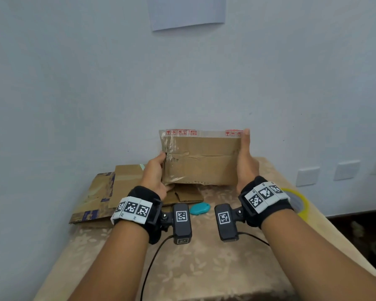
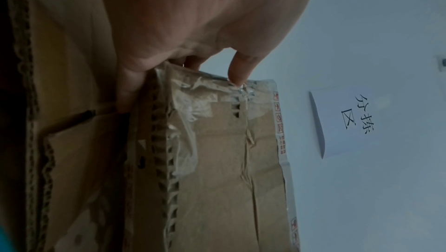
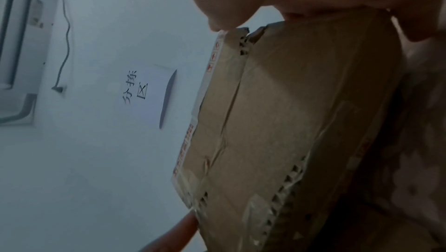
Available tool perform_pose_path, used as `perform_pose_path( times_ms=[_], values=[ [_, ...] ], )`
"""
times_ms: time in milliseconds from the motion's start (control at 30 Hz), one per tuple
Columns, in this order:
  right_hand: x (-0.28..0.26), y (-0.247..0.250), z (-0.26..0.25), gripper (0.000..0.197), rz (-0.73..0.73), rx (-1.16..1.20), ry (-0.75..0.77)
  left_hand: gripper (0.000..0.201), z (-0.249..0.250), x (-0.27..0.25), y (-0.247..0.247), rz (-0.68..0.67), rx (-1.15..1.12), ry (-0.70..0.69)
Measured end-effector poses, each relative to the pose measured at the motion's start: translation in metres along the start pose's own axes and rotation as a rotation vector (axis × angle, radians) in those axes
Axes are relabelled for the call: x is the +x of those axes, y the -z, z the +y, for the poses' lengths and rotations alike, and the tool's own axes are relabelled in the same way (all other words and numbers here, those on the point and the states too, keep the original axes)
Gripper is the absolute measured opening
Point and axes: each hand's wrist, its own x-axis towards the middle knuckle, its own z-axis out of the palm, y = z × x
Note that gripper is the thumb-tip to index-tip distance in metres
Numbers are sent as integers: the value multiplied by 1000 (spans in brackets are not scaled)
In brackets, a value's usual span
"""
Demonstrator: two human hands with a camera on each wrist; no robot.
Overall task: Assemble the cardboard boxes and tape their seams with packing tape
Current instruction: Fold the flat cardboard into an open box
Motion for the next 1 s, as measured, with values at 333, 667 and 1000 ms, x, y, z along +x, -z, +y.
perform_pose_path(
  times_ms=[333, 667, 1000],
  values=[
    [6, -10, 5, 62, 25, -86, 124, 15, -1, -1, -1, 36, 71, 32],
    [13, -13, 16, 69, 114, -18, 261, 13, -11, -5, -3, 3, -123, 106],
    [16, -22, 23, 60, 68, -59, 291, 65, -1, -5, 14, 99, -63, 92]
  ],
)
